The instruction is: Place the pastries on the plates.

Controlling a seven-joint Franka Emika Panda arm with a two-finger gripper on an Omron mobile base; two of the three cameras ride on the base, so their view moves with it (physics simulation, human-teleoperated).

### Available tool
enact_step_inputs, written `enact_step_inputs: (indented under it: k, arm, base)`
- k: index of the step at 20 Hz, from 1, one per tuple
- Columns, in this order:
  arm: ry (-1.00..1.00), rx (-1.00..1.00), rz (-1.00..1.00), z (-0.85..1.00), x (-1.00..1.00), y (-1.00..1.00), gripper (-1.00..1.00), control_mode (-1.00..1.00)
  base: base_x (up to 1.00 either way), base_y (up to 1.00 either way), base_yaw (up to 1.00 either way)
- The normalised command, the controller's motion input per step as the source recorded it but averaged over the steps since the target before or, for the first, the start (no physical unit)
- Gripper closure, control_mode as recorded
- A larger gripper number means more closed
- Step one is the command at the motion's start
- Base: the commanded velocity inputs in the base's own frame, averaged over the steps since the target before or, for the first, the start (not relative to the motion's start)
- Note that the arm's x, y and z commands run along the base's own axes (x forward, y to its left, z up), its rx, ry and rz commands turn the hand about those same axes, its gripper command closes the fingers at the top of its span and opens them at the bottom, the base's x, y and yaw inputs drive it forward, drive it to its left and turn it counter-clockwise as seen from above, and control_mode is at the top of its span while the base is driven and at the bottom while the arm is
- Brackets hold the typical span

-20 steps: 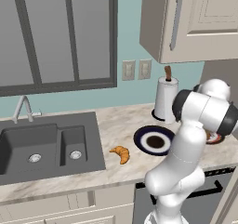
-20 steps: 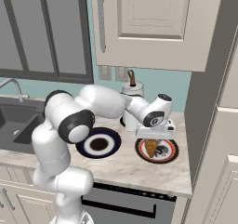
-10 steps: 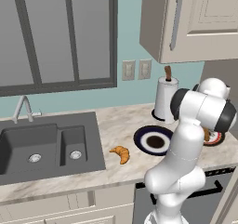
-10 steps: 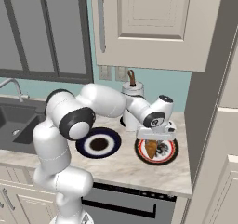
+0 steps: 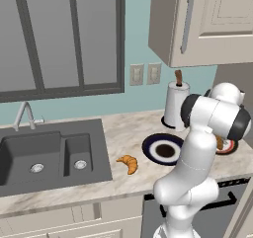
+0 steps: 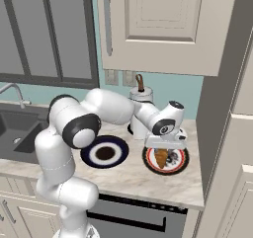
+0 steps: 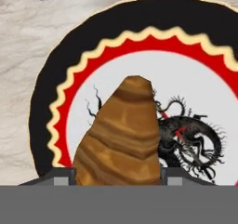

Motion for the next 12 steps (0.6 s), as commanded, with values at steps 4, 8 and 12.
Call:
enact_step_inputs:
  k: [4,8,12]
  arm:
    - [-0.01,0.0,0.0,0.11,0.0,0.0,-1.0,-1.0]
    - [-0.11,0.0,0.0,0.44,0.0,0.0,-1.0,-1.0]
    - [-0.12,0.0,0.0,0.29,-0.26,0.09,-1.0,-1.0]
  base:
    - [0.0,0.0,0.0]
    - [0.0,0.0,0.0]
    - [0.0,0.0,0.0]
